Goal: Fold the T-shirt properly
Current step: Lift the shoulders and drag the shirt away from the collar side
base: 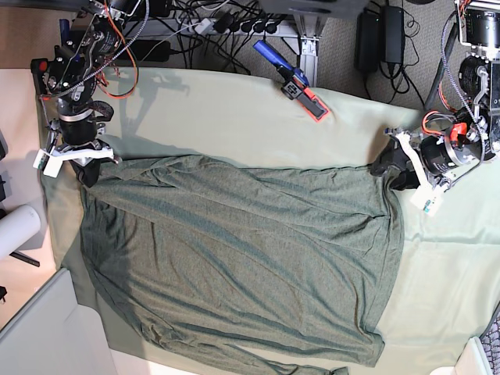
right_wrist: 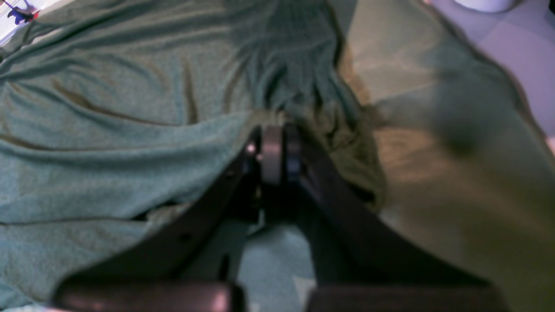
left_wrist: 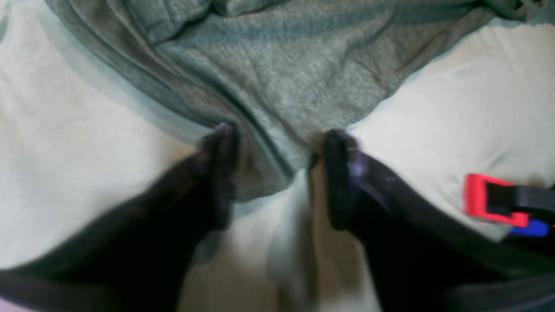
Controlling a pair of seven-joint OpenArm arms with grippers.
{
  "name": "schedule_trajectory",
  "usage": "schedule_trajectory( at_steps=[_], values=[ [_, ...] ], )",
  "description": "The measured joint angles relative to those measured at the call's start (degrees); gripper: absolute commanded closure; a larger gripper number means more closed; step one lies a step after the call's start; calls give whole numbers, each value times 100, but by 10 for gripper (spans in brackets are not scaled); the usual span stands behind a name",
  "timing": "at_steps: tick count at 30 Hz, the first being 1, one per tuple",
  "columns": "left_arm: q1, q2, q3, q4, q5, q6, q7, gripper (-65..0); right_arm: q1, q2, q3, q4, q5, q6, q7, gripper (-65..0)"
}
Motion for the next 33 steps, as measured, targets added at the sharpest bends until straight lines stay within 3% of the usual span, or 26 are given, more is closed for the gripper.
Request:
schedule_trajectory(
  at_steps=[3,12,22,26,30,33],
  values=[
    [4,-2,-2,0,28,-83,-26,-4,0,0,-2,0,0,0,0,0],
    [28,-9,-138,417,-345,-229,57,0,-2,4,0,0,-214,0,-4,0],
    [20,-474,-264,636,-802,-260,321,0,22,225,-11,-74,-310,0,-136,0],
    [-81,-605,-267,636,-1119,-260,234,0,361,306,-7,-369,-365,7,-280,0],
    [-247,-603,-264,636,-1137,-273,214,0,960,315,-11,-986,-291,17,-817,0],
    [-389,-588,-262,636,-1141,-275,212,0,1257,317,-9,-1386,-284,-7,-839,0]
  ],
)
